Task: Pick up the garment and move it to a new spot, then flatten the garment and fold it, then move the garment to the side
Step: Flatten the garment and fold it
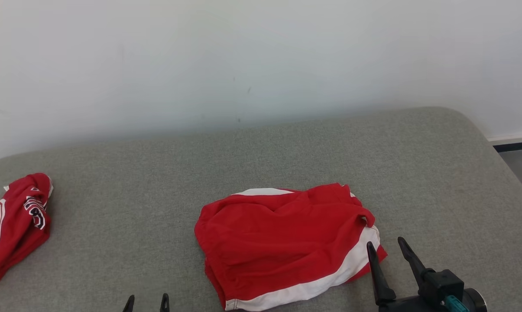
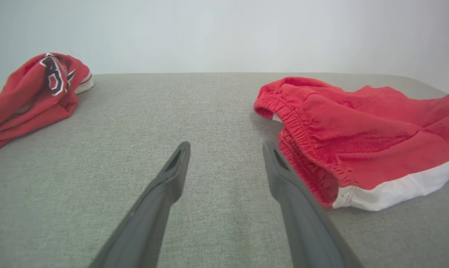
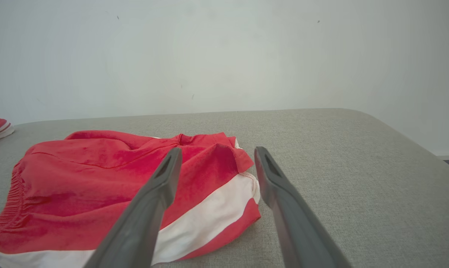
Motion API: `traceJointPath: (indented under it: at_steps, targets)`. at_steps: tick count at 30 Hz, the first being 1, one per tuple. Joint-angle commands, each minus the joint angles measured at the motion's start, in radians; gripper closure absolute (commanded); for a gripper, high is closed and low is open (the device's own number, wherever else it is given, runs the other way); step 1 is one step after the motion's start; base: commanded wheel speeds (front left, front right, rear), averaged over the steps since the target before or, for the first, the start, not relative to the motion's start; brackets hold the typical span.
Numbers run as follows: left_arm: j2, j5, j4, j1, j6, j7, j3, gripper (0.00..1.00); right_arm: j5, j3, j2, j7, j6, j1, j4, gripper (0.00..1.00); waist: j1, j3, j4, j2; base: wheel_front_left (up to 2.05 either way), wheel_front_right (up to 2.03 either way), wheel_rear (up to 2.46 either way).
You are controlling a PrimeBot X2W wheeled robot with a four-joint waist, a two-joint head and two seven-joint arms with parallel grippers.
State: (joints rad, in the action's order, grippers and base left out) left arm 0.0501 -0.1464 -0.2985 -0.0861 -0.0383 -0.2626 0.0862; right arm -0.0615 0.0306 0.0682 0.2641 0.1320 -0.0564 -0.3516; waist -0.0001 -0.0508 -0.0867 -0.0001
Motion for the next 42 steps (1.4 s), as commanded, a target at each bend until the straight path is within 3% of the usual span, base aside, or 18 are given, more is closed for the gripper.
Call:
traceJointPath:
  at_steps: [1,9,30,35,42]
  targets:
    - [0.0,0.018,0.005,-0.013,0.004,-0.003,-0.008,0.0,-0.005,0.004,0.0,0.0,-0.003,0.009,0.001,0.0,0.0001,-0.012,0.006,0.0001,0.0,0.0,0.0]
    - [0.0,0.038,0.019,-0.038,-0.002,-0.003,-0.086,0.0,-0.014,0.003,-0.011,0.0,-0.003,0.031,-0.004,0.0,0.0001,-0.039,0.018,0.0001,0.0,0.0,0.0]
    - [0.0,0.036,0.031,-0.01,-0.026,-0.003,-0.101,0.0,-0.022,0.002,-0.016,0.0,-0.003,0.014,-0.016,0.0,0.0001,0.001,0.046,0.0001,0.0,0.0,0.0]
    - [0.0,-0.03,0.018,0.005,-0.055,-0.003,-0.044,0.0,-0.027,0.002,-0.017,0.0,-0.003,0.012,-0.026,0.0,0.0001,0.026,0.044,0.0001,0.0,0.0,0.0]
    - [0.001,-0.194,-0.061,0.022,-0.094,-0.004,0.214,0.0,-0.024,0.002,0.002,0.0,-0.003,0.001,-0.034,0.0,0.0001,0.079,0.031,0.0001,0.0,0.0,0.0]
